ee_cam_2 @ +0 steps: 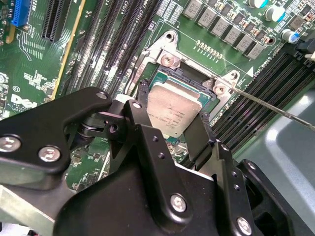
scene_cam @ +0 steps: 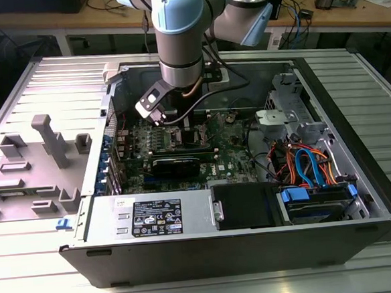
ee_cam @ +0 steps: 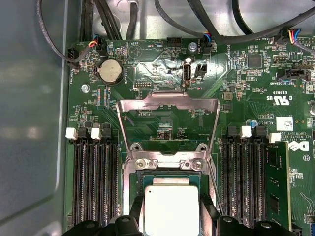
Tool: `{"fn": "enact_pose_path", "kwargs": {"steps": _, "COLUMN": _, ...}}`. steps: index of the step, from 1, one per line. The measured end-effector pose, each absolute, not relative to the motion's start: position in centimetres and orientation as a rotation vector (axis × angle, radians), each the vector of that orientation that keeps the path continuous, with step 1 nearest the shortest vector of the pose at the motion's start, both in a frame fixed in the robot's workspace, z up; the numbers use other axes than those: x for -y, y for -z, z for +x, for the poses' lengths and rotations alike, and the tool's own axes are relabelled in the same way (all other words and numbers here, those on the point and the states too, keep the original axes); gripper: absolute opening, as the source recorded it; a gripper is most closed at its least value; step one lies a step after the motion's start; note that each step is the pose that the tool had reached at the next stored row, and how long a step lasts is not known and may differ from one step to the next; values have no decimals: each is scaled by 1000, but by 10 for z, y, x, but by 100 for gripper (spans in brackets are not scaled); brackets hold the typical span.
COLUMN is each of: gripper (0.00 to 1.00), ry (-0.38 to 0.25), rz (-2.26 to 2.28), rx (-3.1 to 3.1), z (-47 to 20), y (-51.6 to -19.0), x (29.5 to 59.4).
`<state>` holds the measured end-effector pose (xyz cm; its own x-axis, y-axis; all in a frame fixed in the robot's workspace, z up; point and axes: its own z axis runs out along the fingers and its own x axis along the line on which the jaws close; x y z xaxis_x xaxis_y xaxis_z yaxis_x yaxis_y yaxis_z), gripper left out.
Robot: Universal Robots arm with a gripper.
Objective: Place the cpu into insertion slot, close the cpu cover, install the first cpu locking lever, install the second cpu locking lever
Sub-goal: 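Place the cpu into insertion slot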
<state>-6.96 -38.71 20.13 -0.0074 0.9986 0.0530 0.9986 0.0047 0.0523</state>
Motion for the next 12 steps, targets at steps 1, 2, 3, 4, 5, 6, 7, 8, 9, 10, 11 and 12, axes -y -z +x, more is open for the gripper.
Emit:
{"fn": "enact_pose_path", "kwargs": {"steps": 1, "gripper": 54, "ry": 118, "rz": -2213, "rx": 2226, "z": -70, "y": -201, "x": 387}}
{"fn": "enact_pose_path", "kwargs": {"steps": 2, "gripper": 54, "ry": 118, "rz": -2214, "rx": 2224, "z": -70, "y": -202, "x": 387}}
{"fn": "enact_pose_path", "kwargs": {"steps": 3, "gripper": 54, "ry": 119, "rz": -2214, "rx": 2223, "z": -70, "y": -202, "x": 387}}
{"fn": "enact_pose_path", "kwargs": {"steps": 4, "gripper": 54, "ry": 118, "rz": -2216, "rx": 2221, "z": -70, "y": -202, "x": 387}}
{"fn": "enact_pose_path", "kwargs": {"steps": 5, "gripper": 54, "ry": 118, "rz": -2218, "rx": 2220, "z": -70, "y": -202, "x": 387}}
{"fn": "enact_pose_path", "kwargs": {"steps": 6, "gripper": 54, "ry": 118, "rz": -2219, "rx": 2219, "z": -70, "y": -202, "x": 387}}
{"fn": "enact_pose_path", "kwargs": {"steps": 7, "gripper": 54, "ry": 118, "rz": -2219, "rx": 2219, "z": -70, "y": -202, "x": 387}}
{"fn": "enact_pose_path", "kwargs": {"steps": 8, "gripper": 54, "ry": 118, "rz": -2219, "rx": 2219, "z": -70, "y": -202, "x": 387}}
{"fn": "enact_pose_path", "kwargs": {"steps": 9, "gripper": 54, "ry": 118, "rz": -2219, "rx": 2219, "z": -70, "y": -202, "x": 387}}
{"fn": "enact_pose_path", "kwargs": {"steps": 10, "gripper": 54, "ry": 118, "rz": -2219, "rx": 2219, "z": -70, "y": -202, "x": 387}}
{"fn": "enact_pose_path", "kwargs": {"steps": 11, "gripper": 54, "ry": 118, "rz": -2219, "rx": 2219, "z": -70, "y": -202, "x": 387}}
{"fn": "enact_pose_path", "kwargs": {"steps": 12, "gripper": 54, "ry": 118, "rz": -2219, "rx": 2219, "z": -70, "y": -202, "x": 387}}
